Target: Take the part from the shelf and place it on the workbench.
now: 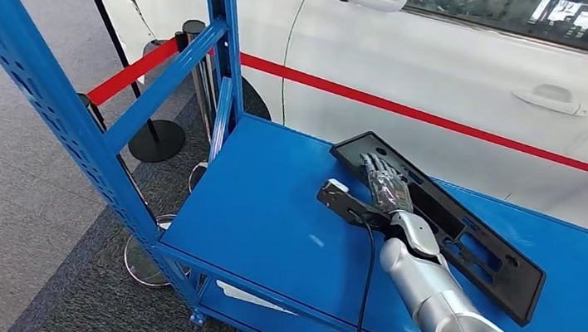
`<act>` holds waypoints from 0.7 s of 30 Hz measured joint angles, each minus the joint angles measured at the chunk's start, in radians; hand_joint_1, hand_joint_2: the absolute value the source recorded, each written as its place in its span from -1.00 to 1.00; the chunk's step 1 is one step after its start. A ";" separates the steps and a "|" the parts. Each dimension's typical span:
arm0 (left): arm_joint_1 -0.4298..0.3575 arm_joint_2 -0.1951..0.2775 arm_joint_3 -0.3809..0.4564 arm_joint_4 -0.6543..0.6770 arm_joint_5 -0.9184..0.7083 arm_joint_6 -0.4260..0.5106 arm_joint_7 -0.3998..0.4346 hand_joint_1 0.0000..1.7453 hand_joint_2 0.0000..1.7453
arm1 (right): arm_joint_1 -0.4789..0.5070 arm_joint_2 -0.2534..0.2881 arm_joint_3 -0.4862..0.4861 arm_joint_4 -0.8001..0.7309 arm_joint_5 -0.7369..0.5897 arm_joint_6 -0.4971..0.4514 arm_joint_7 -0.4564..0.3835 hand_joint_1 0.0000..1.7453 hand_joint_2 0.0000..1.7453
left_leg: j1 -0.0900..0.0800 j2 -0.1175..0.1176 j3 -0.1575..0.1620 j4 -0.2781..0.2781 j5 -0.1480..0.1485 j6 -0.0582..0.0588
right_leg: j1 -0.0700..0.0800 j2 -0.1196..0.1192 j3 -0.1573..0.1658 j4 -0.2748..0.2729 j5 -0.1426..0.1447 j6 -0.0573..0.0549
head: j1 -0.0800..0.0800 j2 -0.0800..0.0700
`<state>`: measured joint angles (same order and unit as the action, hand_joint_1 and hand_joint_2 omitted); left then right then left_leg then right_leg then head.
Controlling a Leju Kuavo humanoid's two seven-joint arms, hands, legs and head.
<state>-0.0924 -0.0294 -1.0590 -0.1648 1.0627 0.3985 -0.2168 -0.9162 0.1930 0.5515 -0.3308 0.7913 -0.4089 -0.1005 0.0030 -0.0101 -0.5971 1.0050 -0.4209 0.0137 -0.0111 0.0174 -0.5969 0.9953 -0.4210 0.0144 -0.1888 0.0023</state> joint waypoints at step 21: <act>0.000 0.000 -0.035 0.000 -0.024 -0.014 -0.047 -1.00 1.00 | 0.022 -0.005 -0.021 -0.036 0.024 -0.008 -0.009 -1.00 1.00 | 0.000 0.000 -0.001 0.000 0.000 0.000 | 0.000 0.000 -0.001 0.000 0.000 0.000 | 0.000 0.000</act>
<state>-0.0920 -0.0290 -1.0938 -0.1648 1.0390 0.3842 -0.2639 -0.8940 0.1879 0.5301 -0.3664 0.8156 -0.4172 -0.1097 0.0030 -0.0101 -0.5977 1.0050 -0.4209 0.0137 -0.0110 0.0174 -0.5978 0.9952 -0.4210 0.0144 -0.1888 0.0023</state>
